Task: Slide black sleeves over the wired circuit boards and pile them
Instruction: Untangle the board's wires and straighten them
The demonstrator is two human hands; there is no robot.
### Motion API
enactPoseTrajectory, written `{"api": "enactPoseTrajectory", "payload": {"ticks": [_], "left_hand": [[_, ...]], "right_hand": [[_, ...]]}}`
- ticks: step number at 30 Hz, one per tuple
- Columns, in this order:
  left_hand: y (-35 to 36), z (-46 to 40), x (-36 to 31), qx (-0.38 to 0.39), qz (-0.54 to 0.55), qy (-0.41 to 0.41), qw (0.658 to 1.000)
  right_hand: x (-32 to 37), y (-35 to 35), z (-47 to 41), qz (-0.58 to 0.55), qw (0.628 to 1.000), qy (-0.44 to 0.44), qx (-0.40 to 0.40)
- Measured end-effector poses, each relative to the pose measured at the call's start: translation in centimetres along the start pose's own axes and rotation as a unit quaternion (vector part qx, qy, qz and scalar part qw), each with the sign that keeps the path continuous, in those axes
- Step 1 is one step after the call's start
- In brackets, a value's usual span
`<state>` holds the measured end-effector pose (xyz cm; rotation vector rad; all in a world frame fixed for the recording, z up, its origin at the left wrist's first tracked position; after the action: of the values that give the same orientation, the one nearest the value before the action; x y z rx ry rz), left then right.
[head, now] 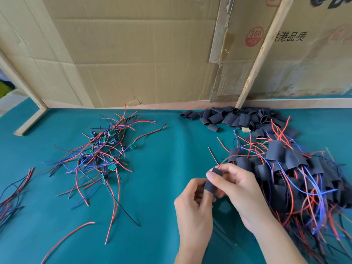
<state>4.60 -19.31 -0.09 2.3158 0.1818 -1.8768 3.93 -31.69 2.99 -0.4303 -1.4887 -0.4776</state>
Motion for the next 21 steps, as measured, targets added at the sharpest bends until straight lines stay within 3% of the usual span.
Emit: {"api": "enactPoseTrajectory", "payload": {"ticks": [5,10,13,17,19,21], "left_hand": [[-0.1,-0.2,-0.2,-0.005,0.023,-0.002,1.000],[0.1,0.1,-0.1,0.010,0.029,-0.003,1.000],[0.1,0.1,0.2,-0.011,0.022,-0.010,1.000],[0.2,0.1,0.3,0.001,0.006,-0.007,1.000],[0.3,0.0,0.4,0.003,0.003,-0.017,1.000],[0.5,0.0,0.0,-0.002,0.009,-0.024,1.000]], "right_hand": [[1.1,-0.3,0.8,-0.033,0.998,0.029,0.037],[5.0,-4.3,-0.1,0.019,0.993,-0.069,-0.098],[9.2,-9.0,-1.2,0.199,0.956,-0.151,-0.157],[12.4,-15.3,-4.4,0.358,0.900,-0.148,-0.201],[14.6,-14.2,-4.7,0.375,0.869,-0.225,-0.230],[15.6,-8.5,-3.7,0.378,0.854,-0.293,-0.206]]}}
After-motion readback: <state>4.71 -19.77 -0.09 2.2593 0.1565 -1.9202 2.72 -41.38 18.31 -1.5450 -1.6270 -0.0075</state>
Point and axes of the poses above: each hand's wrist, its own z-axis away from the middle knuckle, its own y-axis out of the palm, x = y × z, the point moved 2 cm from there along -z, towards the middle knuckle, and after that the axes turned 15 degrees about -x, right-handed, at the moved point
